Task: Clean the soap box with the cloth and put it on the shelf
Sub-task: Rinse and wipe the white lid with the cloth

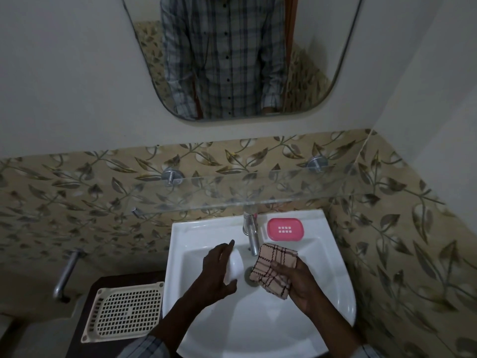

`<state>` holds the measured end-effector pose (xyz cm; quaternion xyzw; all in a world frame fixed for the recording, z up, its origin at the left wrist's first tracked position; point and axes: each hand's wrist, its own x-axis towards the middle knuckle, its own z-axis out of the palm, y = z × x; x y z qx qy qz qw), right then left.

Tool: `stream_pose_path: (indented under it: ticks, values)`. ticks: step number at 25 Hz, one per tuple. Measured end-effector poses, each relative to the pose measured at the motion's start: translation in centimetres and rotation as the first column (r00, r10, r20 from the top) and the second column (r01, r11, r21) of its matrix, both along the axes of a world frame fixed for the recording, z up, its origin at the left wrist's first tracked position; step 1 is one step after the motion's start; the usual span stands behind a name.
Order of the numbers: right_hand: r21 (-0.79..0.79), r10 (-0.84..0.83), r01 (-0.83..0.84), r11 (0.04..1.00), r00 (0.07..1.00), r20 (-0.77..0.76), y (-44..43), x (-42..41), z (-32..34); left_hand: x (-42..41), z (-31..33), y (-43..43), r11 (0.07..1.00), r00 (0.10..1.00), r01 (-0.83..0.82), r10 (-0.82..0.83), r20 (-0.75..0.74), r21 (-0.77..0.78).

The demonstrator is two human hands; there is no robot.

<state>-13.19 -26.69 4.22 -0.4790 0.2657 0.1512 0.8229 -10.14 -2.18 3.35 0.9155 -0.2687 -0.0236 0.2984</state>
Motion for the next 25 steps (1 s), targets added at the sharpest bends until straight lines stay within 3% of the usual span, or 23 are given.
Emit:
stream_pose_path:
  ticks: [2, 4, 5, 7, 8, 10, 11, 12, 13, 15, 17, 19, 20, 22, 25]
  values:
    - [-0.037, -0.021, 0.022, 0.999, 0.999, 0.032, 0.2, 0.1, 0.1, 0.0, 0.1, -0.2, 0.994, 0.985, 0.078, -0.088, 0.151, 0.073]
    - [-0.08, -0.033, 0.037, 0.996, 0.998, 0.056, 0.3, 0.1, 0.1, 0.0, 0.0, -0.1, 0.994, 0.987, 0.096, -0.102, 0.127, 0.053]
    - [-0.102, -0.042, 0.048, 0.994, 0.997, 0.063, 0.3, 0.1, 0.0, 0.1, -0.2, -0.2, 0.998, 0.997, 0.065, -0.064, 0.053, -0.015]
    - [-0.14, -0.075, 0.083, 0.987, 0.996, 0.057, 0.4, -0.1, -0.1, -0.1, -0.5, -0.1, 0.955, 0.957, -0.15, 0.076, -0.28, -0.256]
    - [-0.16, -0.086, 0.094, 0.983, 0.995, 0.056, 0.4, -0.1, 0.1, -0.3, -0.7, -0.1, 0.876, 0.876, -0.328, 0.142, -0.46, -0.354]
    - [-0.217, -0.063, 0.086, 0.972, 0.992, 0.11, 0.6, 0.2, 0.7, 0.1, -0.5, -0.2, 0.594, 0.666, -0.654, 0.158, -0.729, -0.468]
    - [-0.285, -0.02, 0.066, 0.956, 0.986, 0.163, 0.8, 0.5, 0.8, 0.5, -0.3, -0.2, 0.44, 0.544, -0.766, 0.052, -0.838, -0.47]
    - [-0.375, 0.042, 0.047, 0.926, 0.973, 0.225, 1.2, 0.9, 1.1, 0.8, 0.1, -0.2, 0.344, 0.444, -0.83, -0.07, -0.893, -0.44]
    - [-0.468, 0.106, 0.048, 0.882, 0.949, 0.297, 1.7, 1.3, 1.5, 0.9, 0.7, -0.2, 0.324, 0.373, -0.853, -0.173, -0.912, -0.41]
    - [-0.653, 0.296, 0.131, 0.746, 0.813, 0.502, 2.7, 2.2, 2.6, 1.1, 2.4, -0.4, 0.334, 0.266, -0.866, -0.321, -0.909, -0.372]
    - [-0.765, 0.606, 0.405, 0.501, 0.467, 0.644, 3.2, 3.2, 2.8, 1.5, 3.3, -0.6, 0.349, 0.181, -0.879, -0.386, -0.905, -0.324]
    - [-0.725, 0.837, 0.582, 0.368, 0.132, 0.531, 3.1, 3.6, 2.2, 2.1, 3.9, -0.4, 0.414, 0.141, -0.859, -0.371, -0.918, -0.3]
    - [-0.73, 0.888, 0.589, 0.347, 0.045, 0.459, 2.8, 3.6, 1.7, 2.3, 4.0, -0.2, 0.452, 0.128, -0.844, -0.353, -0.927, -0.289]
    - [-0.808, 0.929, 0.496, 0.317, 0.008, 0.37, 2.4, 2.9, 0.5, 2.3, 4.4, 0.1, 0.53, 0.096, -0.804, -0.331, -0.939, -0.269]
    - [-0.878, 0.937, 0.379, 0.292, 0.073, 0.343, 2.4, 1.9, -0.4, 2.3, 4.5, -0.1, 0.575, 0.084, -0.771, -0.334, -0.939, -0.273]
